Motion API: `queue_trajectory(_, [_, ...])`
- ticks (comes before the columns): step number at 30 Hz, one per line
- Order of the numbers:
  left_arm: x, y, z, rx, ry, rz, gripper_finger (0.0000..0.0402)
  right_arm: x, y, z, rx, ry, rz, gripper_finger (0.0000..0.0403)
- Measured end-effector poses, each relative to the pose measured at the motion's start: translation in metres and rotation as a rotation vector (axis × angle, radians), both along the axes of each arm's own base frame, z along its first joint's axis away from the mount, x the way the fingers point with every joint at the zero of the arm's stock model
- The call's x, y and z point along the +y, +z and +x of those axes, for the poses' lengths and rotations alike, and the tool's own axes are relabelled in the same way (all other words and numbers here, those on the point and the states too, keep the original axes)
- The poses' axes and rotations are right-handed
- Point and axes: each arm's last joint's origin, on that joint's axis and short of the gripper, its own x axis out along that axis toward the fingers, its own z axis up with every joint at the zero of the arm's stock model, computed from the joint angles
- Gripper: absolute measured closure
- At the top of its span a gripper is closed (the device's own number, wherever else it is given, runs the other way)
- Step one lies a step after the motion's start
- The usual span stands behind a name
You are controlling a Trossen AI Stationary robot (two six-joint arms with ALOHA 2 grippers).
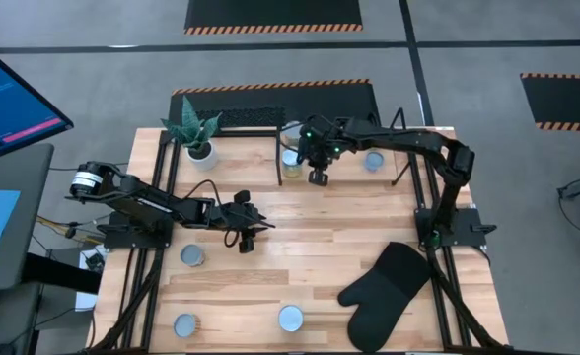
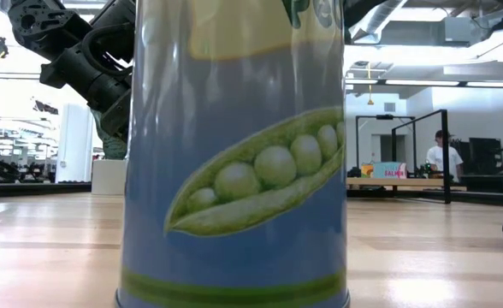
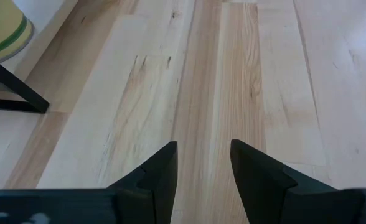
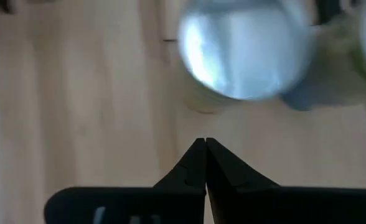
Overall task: Pick and place cans onto a shelf
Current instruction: Put the canned corn on the shelf
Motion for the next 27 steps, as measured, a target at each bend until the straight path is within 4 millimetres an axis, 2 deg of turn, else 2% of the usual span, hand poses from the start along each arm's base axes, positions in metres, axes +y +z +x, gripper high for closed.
queue_trajectory(6, [0.000,0.000,0.000,0.000,0.000,0.000,0.0262,0.014,0.003,0.010,-0.077,0.117,0.033,0.0376])
queue_trajectory(10, [0.000,0.000,0.000,0.000,0.000,0.000,0.0262,0.013,0.007,0.015,-0.136,0.132,-0.002,0.0381])
queue_trajectory(19, [0.000,0.000,0.000,0.003,-0.006,0.008,0.0262,-0.005,0.015,0.019,-0.246,0.114,-0.090,0.0375])
queue_trajectory(24, [0.000,0.000,0.000,0.003,-0.007,0.009,0.0262,-0.019,-0.003,0.020,-0.194,0.082,-0.076,0.0378])
queue_trajectory(27, [0.000,0.000,0.000,0.003,-0.003,0.013,0.0262,-0.024,-0.007,0.022,-0.200,0.073,-0.079,0.0380])
